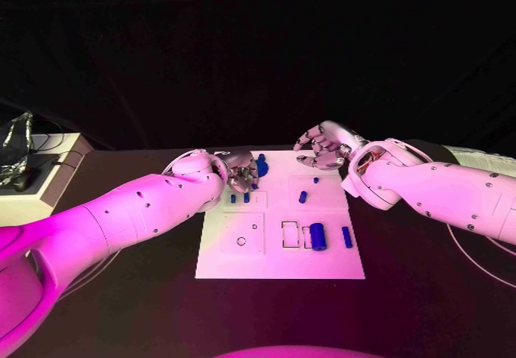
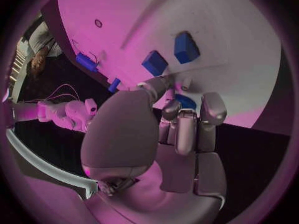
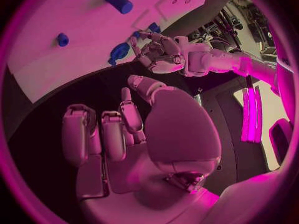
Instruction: Assemble the parts on the task board
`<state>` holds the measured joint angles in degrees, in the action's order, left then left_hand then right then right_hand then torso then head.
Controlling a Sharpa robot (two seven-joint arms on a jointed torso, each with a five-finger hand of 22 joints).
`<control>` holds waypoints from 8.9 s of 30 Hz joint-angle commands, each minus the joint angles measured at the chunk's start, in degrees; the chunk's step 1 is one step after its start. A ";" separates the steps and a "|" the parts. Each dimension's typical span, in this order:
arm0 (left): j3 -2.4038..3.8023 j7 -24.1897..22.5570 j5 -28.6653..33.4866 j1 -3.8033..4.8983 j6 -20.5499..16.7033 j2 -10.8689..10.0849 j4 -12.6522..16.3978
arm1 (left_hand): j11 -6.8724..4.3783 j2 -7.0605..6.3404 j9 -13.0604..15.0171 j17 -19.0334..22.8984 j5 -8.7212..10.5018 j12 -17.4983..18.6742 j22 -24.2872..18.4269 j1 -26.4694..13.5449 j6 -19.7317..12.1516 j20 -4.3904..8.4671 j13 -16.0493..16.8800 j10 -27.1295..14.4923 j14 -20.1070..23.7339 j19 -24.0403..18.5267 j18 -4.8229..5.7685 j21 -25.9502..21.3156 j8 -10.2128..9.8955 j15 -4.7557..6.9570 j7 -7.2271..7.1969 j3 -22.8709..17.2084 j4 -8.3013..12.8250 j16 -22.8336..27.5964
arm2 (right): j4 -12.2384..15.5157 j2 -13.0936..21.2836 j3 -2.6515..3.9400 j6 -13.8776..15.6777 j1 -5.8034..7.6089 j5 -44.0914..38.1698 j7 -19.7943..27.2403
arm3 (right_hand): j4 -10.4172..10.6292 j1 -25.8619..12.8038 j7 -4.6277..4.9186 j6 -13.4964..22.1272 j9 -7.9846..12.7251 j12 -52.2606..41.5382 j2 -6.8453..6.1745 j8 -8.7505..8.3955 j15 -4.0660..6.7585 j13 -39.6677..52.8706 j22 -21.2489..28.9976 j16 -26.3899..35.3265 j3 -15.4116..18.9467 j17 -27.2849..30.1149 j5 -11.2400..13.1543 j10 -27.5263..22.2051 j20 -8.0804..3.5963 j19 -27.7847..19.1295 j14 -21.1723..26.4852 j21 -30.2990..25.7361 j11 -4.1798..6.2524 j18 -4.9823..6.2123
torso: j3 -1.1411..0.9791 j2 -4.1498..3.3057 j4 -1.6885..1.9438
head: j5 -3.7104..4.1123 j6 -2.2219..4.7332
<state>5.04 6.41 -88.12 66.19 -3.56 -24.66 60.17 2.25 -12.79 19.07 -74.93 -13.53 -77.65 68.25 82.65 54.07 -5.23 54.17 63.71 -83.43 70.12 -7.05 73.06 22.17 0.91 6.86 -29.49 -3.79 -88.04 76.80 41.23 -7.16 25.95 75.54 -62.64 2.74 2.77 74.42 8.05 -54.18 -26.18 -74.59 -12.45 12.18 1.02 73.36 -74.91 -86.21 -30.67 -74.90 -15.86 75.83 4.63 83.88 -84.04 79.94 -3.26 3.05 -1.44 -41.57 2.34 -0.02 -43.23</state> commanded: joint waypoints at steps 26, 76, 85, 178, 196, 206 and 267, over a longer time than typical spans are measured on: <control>-0.59 -2.98 3.53 -0.24 -6.64 -0.44 -0.62 | -0.85 2.45 0.55 -6.85 -0.64 -1.31 4.20 -2.04 3.58 0.95 5.07 6.61 -3.43 4.39 1.96 3.77 1.58 0.90 -0.87 -6.84 1.26 -0.94 | 0.18 0.18 0.03 0.16 -0.02 -0.17 0.33 | 0.37 -0.65 0.03 -0.17 -0.03 -0.33 -0.07 -0.35 0.08 0.07 -10.53 -0.13 0.11 -7.30 -0.30 0.29 0.05 2.98 -4.24 -0.28 0.05 -0.91 | 0.05 0.05 0.05 | 0.08 0.00; -0.31 -9.77 31.81 -1.74 -7.03 -6.71 1.82 | -1.70 2.26 1.29 -7.45 -0.85 -3.27 5.16 -4.23 4.03 1.36 9.84 10.32 -3.75 5.22 2.19 4.58 2.32 1.58 -1.34 -8.53 1.92 -0.94 | 0.06 0.57 0.03 0.21 -0.09 -0.19 0.50 | 0.40 -0.70 -0.02 -0.31 -0.09 -0.39 -0.14 -0.30 0.11 0.12 -10.52 -0.13 0.23 -7.29 -0.31 0.34 0.03 2.96 -4.24 -0.33 0.09 -0.90 | -0.02 0.03 -0.03 | -0.26 -0.28; -0.30 -9.29 31.37 -1.79 -5.64 -6.79 1.61 | -1.74 2.27 1.32 -7.36 -0.82 -3.31 5.18 -4.32 4.02 1.39 9.90 10.37 -3.72 5.22 2.19 4.58 2.34 1.62 -1.37 -8.54 1.95 -0.92 | 0.08 0.66 0.03 0.17 -0.10 -0.20 0.47 | 0.40 -0.70 -0.02 -0.31 -0.09 -0.39 -0.14 -0.30 0.11 0.12 -10.52 -0.13 0.23 -7.29 -0.31 0.34 0.03 2.96 -4.24 -0.33 0.09 -0.90 | -0.01 0.06 0.07 | -0.15 -0.37; -0.31 -2.52 26.00 -1.91 -4.85 -6.60 0.52 | -1.81 2.41 1.47 -7.96 -0.73 -3.63 6.29 -4.55 3.58 1.61 10.50 10.71 -3.96 6.20 2.49 5.46 2.31 1.78 -1.43 -8.92 2.51 -0.99 | 0.31 0.98 0.03 0.08 -0.13 -0.28 0.42 | 0.47 -0.79 -0.08 -0.33 -0.16 -0.51 -0.30 -0.39 0.17 0.27 -10.59 -0.17 0.47 -7.36 -0.28 0.43 -0.02 2.99 -4.25 -0.26 0.15 -0.92 | -0.03 0.04 0.01 | -0.22 -0.85; -0.31 -2.82 26.51 -1.89 -5.50 -6.52 0.60 | -1.75 2.38 1.46 -8.00 -0.69 -3.64 6.29 -4.68 3.37 1.64 10.53 10.71 -3.98 6.21 2.49 5.47 2.22 1.75 -1.37 -8.93 2.58 -0.99 | 0.37 1.03 0.03 0.21 -0.12 -0.30 0.46 | 0.47 -0.79 -0.08 -0.33 -0.16 -0.51 -0.30 -0.39 0.17 0.27 -10.59 -0.17 0.47 -7.36 -0.28 0.43 -0.02 2.99 -4.25 -0.26 0.15 -0.92 | -0.03 0.05 0.02 | -0.24 -0.82; -0.31 -3.18 26.97 -1.89 -6.59 -6.42 0.71 | -1.74 2.44 1.49 -8.11 -0.68 -3.66 6.44 -4.71 3.38 1.65 10.59 10.74 -4.02 6.33 2.54 5.59 2.25 1.74 -1.37 -8.97 2.63 -1.00 | 0.37 1.06 0.03 0.25 -0.12 -0.31 0.49 | 0.50 -0.82 -0.07 -0.32 -0.17 -0.51 -0.32 -0.41 0.17 0.28 -10.63 -0.15 0.52 -7.32 -0.24 0.43 -0.02 3.02 -4.24 -0.19 0.15 -0.93 | -0.03 0.04 0.01 | -0.16 -0.69; 7.83 -17.62 53.79 -7.23 -13.84 -19.95 15.82 | 1.49 2.27 1.37 42.41 -0.64 33.21 -21.38 -6.46 -1.32 -0.74 -34.14 -9.70 21.07 -16.26 -3.45 -22.24 0.07 -1.05 1.17 -7.44 4.02 24.08 | 4.84 7.41 -0.01 3.39 -2.86 8.78 4.62 | 1.26 -0.20 0.05 -0.13 -1.97 41.13 -1.59 -0.69 0.27 -39.03 -9.77 1.41 -2.81 -4.34 -0.08 -14.25 -0.19 2.41 -3.62 -3.23 0.17 -0.44 | 1.58 3.48 0.04 | 1.52 0.20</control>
<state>12.79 -8.12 -37.73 59.20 -16.33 -44.41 75.27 3.59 -11.02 20.49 -32.67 -14.18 -44.73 46.97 76.43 52.93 -5.84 20.26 53.79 -62.70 54.12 -9.91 51.02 22.47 -0.09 7.78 -37.27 0.26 -64.21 81.13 48.22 -7.19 30.95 72.75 -53.91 7.58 3.95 74.12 8.12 -53.88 -28.11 -33.92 -13.67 11.73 1.02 34.69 -74.94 -85.09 -33.15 -74.92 -15.86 61.33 4.63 83.88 -84.04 76.95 -3.09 3.05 -0.20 -38.48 2.42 1.30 -42.84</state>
